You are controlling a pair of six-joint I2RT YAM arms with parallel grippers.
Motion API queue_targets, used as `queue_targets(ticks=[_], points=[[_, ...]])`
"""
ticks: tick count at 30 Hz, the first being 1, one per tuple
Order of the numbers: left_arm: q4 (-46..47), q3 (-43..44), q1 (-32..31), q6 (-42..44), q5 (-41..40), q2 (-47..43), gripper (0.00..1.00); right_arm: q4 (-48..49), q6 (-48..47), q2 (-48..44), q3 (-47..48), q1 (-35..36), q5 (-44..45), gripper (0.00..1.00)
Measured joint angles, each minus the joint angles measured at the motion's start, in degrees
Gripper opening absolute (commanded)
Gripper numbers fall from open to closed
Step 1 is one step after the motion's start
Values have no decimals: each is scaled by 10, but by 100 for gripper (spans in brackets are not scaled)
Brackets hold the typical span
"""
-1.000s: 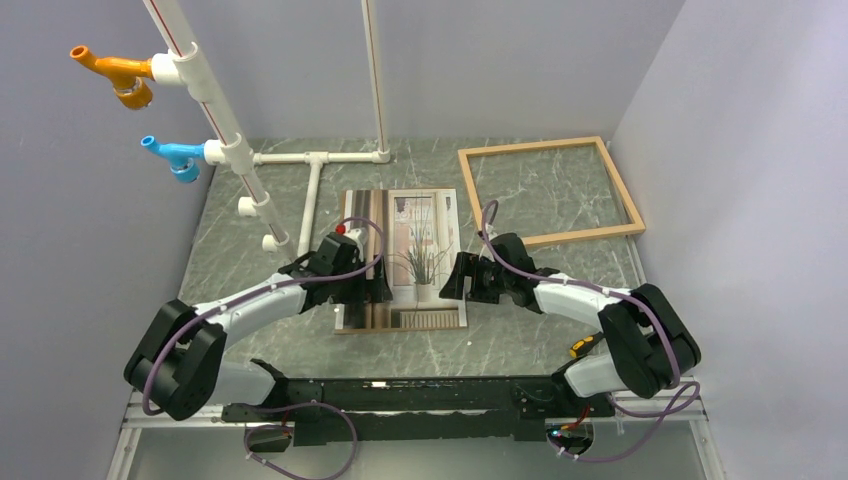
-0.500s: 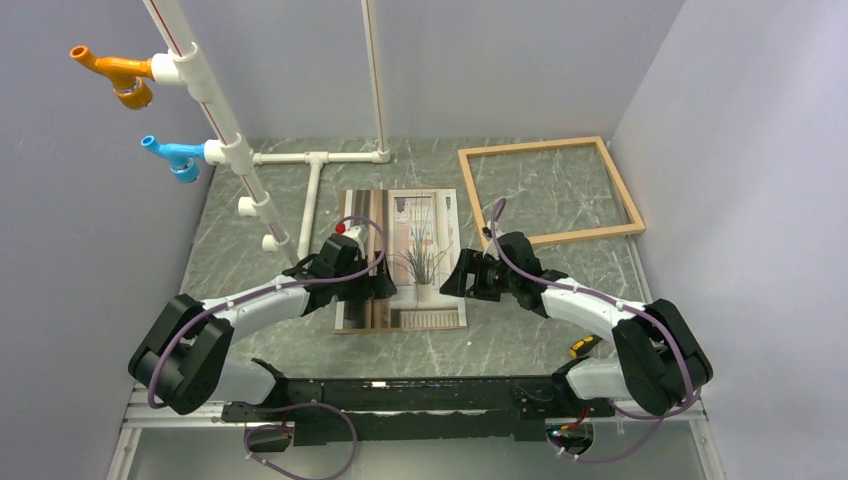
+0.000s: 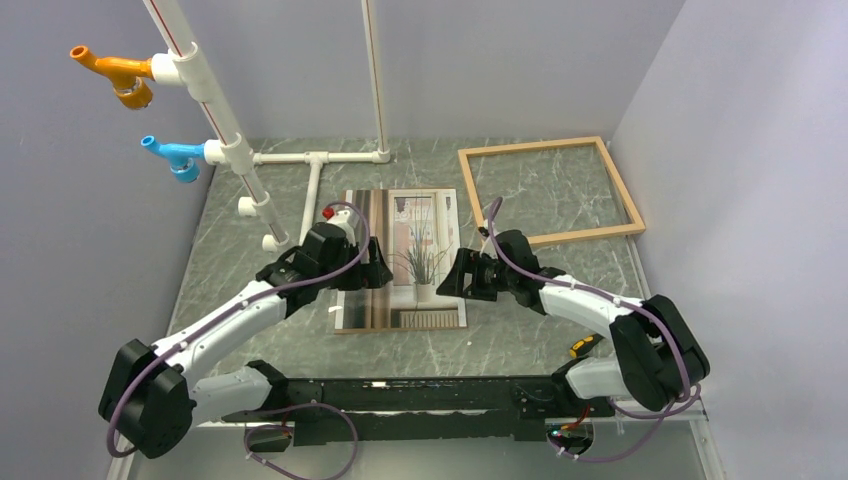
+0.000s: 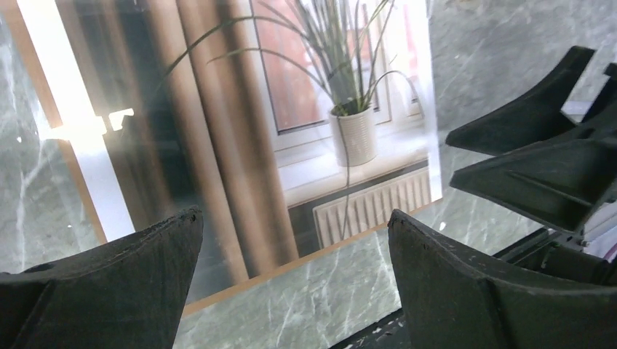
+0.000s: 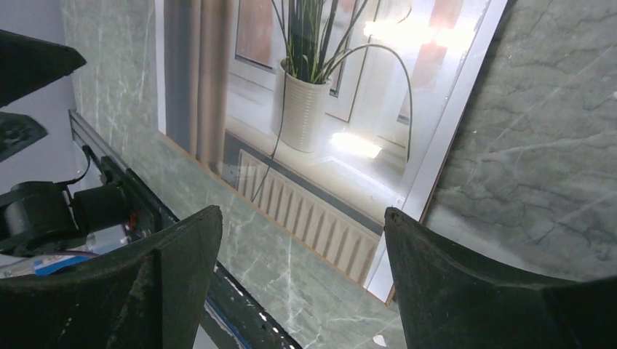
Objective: Take the photo out of the frame
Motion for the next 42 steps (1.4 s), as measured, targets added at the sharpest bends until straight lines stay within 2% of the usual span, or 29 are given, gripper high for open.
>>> queue_targets(ticks=[8, 14, 25, 31, 42], points=[[12, -8, -11, -5, 16, -1, 99, -54, -18, -15, 19, 0, 42, 83], [39, -20, -30, -20, 23, 41, 99, -77, -30, -28, 20, 0, 66, 82], [89, -85, -32, -46, -20, 74, 99, -69, -29, 28, 23, 0, 57, 78], [138, -98, -33, -65, -24, 76, 99, -56, -28, 37, 23, 0, 46, 77], [147, -101, -36, -70, -29, 76, 99, -30, -17, 38, 23, 0, 26, 75]])
